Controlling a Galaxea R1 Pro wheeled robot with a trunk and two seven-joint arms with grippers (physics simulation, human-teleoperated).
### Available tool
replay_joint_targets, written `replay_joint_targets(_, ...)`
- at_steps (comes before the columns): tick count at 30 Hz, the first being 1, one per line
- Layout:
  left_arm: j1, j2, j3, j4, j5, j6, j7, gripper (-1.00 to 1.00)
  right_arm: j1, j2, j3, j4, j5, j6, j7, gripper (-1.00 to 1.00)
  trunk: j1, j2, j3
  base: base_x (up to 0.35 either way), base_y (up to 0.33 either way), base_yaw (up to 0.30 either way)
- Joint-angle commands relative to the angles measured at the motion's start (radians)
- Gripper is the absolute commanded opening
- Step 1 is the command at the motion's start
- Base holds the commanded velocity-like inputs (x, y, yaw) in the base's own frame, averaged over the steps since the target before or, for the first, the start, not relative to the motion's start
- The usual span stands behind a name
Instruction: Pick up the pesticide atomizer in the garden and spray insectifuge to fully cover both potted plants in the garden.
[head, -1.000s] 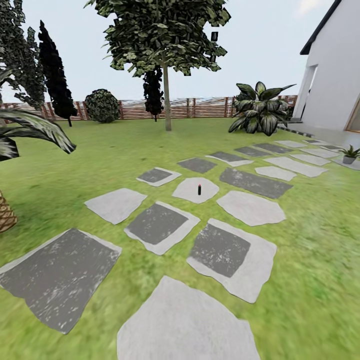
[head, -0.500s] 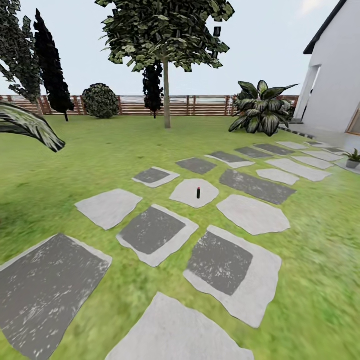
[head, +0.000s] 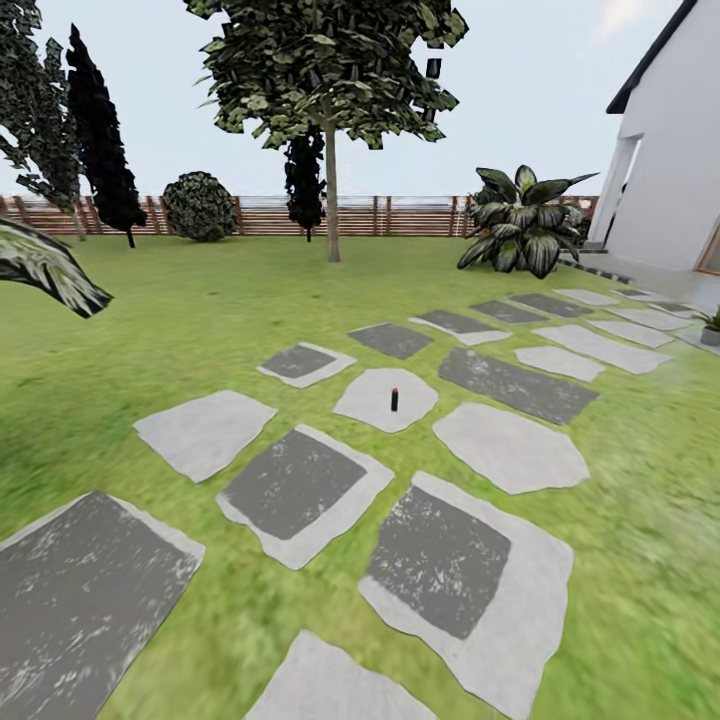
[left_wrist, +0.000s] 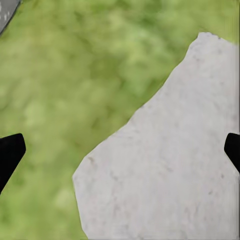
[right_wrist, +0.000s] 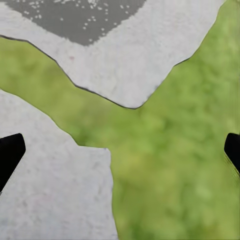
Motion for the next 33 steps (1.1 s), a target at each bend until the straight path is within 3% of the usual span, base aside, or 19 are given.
replay_joint_targets(1, -0.001, 0.0, 0.003, 0.001, 0.0, -0.003, 0.0, 1.0, -0.001, 0.0, 0.0, 0.001, 0.001, -0.003, -0.002, 1.0, 0.0, 0.0, -0.001, 0.339, -0.082, 0.0)
replay_joint_targets(33, -0.001, 0.0, 0.003, 0.001, 0.0, -0.004, 0.0, 1.0, -0.001, 0.0, 0.0, 0.001, 0.001, -0.003, -0.002, 1.0, 0.0, 0.0, -0.001, 0.339, -0.081, 0.0)
